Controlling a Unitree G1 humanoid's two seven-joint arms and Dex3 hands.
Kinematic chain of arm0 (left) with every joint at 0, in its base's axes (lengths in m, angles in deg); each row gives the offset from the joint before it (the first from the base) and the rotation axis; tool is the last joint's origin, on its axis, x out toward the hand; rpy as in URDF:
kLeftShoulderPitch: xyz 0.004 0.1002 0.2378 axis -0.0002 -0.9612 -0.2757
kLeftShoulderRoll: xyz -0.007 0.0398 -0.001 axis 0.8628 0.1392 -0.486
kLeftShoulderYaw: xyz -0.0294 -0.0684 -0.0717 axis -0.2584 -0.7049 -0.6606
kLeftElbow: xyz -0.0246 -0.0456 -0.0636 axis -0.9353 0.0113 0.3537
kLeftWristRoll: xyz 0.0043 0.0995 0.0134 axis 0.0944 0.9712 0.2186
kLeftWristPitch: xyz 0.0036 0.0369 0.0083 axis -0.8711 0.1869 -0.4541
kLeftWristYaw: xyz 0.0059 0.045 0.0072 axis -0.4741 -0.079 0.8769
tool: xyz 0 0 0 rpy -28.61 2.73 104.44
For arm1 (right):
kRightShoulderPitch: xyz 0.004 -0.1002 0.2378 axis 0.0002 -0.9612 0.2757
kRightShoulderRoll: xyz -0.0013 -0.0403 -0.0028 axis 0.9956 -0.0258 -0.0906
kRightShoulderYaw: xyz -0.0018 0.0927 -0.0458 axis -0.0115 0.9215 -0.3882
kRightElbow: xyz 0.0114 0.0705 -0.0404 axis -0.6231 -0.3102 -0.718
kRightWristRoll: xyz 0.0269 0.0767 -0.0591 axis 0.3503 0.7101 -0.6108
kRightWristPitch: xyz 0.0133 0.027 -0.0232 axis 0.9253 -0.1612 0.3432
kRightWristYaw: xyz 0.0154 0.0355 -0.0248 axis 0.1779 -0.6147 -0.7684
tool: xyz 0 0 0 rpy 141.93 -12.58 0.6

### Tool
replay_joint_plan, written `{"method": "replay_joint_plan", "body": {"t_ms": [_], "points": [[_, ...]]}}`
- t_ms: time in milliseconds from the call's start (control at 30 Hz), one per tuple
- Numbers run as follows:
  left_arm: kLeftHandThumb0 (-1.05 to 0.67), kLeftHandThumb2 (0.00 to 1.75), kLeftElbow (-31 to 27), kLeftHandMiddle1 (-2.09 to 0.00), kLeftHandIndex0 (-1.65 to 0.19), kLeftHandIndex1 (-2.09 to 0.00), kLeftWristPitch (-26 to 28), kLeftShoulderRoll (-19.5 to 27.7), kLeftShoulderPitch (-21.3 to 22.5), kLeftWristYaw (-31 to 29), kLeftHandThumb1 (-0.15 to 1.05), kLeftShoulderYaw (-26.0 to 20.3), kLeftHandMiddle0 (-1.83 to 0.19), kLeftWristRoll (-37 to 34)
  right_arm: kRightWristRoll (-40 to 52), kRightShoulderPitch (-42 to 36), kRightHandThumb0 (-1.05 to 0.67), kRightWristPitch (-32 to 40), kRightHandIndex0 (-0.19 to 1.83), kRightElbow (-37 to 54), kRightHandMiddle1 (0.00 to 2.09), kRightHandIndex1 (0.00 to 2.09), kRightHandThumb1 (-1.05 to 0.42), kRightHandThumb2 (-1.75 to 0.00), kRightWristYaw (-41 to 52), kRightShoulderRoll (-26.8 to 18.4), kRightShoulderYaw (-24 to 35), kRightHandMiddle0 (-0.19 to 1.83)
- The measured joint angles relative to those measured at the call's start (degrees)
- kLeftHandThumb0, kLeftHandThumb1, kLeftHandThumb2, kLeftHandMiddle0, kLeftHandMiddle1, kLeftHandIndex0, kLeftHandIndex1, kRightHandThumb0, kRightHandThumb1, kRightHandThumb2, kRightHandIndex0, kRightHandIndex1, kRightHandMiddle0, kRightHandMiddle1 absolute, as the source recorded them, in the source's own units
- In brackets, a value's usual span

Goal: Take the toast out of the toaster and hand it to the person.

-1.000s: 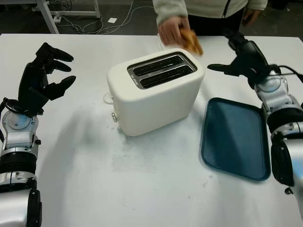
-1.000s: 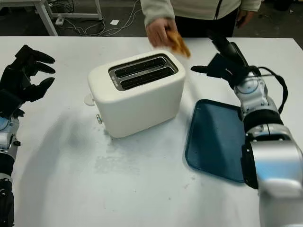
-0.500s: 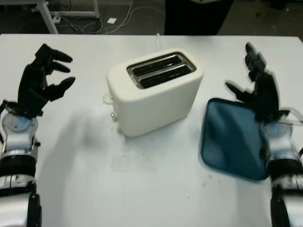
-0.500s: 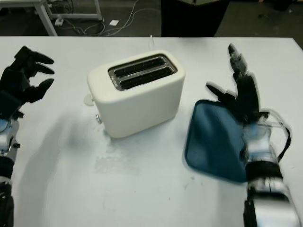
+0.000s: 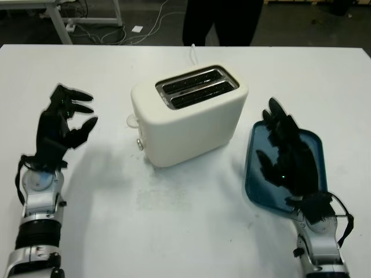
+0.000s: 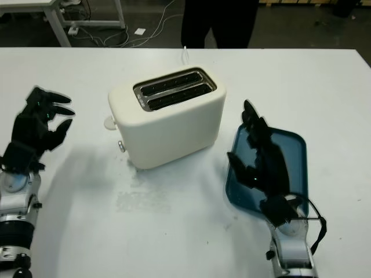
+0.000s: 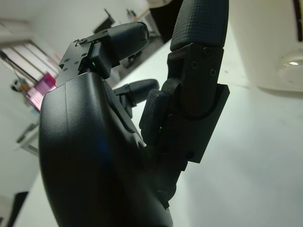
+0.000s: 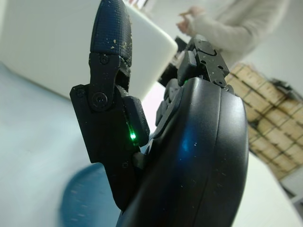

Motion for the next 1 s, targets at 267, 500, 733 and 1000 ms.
{"method": "replay_joint_plan", "body": {"t_ms": [267, 500, 733, 1000], "points": [[-1.05, 0.0, -1.5, -1.46, -0.47, -1.27, 2.4, -5.9, -2.8, -0.1, 0.83, 0.9, -0.36, -0.9, 1.2, -3.1, -0.77, 4.4, 0.09, 1.3, 0.0, 0.0, -0.92, -0.52, -1.4, 5.5, -1.9, 0.1], [-1.05, 0.01, -4.4, -1.43, -0.53, -1.19, 5.7, -8.2, -5.4, -1.7, 0.78, 1.9, -0.4, -1.3, -1.3, -2.4, -0.75, 4.4, 0.11, -1.3, 0.01, 0.01, -0.92, -0.54, -4.0, 6.0, -0.7, 0.11], [-1.05, 0.0, -3.8, -1.41, -0.56, -1.17, 4.1, -9.3, -5.7, -2.1, 0.75, 1.4, -0.41, -2.3, -3.5, 0.1, -0.71, 4.5, 0.11, -3.5, 0.0, 0.01, -0.92, -0.56, -6.6, 6.1, 0.8, 0.11], [-1.05, 0.02, -12.0, -1.46, -0.47, -1.25, 6.7, -9.6, -7.8, 0.5, 0.85, 1.1, -0.35, -2.3, -4.8, 2.1, -0.66, 6.0, 0.11, -6.4, 0.0, 0.01, -0.92, -0.56, -7.5, 5.4, 1.7, 0.1]]}}
